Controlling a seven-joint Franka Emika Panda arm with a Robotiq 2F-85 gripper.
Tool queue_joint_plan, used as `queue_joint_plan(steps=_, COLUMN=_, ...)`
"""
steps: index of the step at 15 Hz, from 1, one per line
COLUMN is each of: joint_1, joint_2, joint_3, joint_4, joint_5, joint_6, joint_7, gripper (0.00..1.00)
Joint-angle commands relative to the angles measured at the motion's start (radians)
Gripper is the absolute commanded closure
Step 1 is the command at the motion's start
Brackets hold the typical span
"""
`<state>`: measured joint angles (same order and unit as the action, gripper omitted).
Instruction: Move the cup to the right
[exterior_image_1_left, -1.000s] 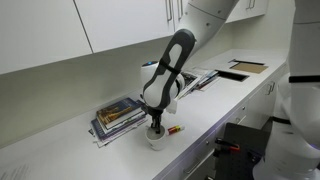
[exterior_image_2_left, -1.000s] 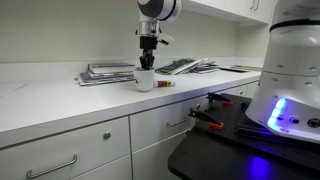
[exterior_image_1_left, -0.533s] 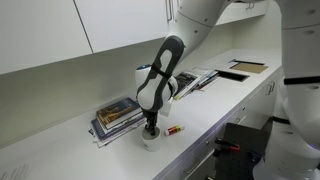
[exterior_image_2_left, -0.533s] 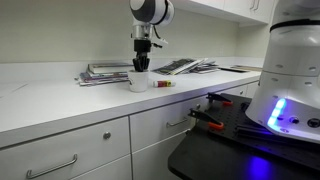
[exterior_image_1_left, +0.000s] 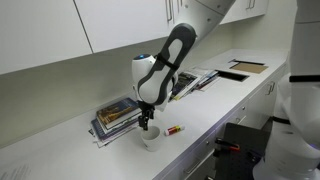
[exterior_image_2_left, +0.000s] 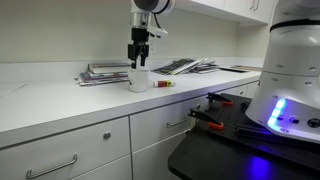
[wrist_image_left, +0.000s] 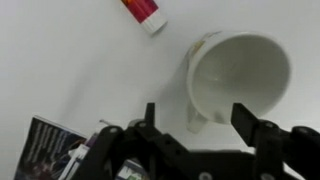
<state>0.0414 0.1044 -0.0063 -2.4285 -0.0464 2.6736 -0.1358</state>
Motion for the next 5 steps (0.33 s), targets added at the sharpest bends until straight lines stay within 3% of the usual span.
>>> queue_joint_plan(steps=1, joint_1=0.028, joint_2=-0.156, joint_3=0.002, joint_4=-0.092, joint_5=-0.148, joint_6=0.013, joint_7=0.303, gripper=0.0)
queue_joint_plan(steps=5, joint_1=0.011, joint_2=-0.296, joint_3=0.079, joint_4=-0.112, joint_5=-0.127, joint_6=-0.14, joint_7=0.566, gripper=0.0)
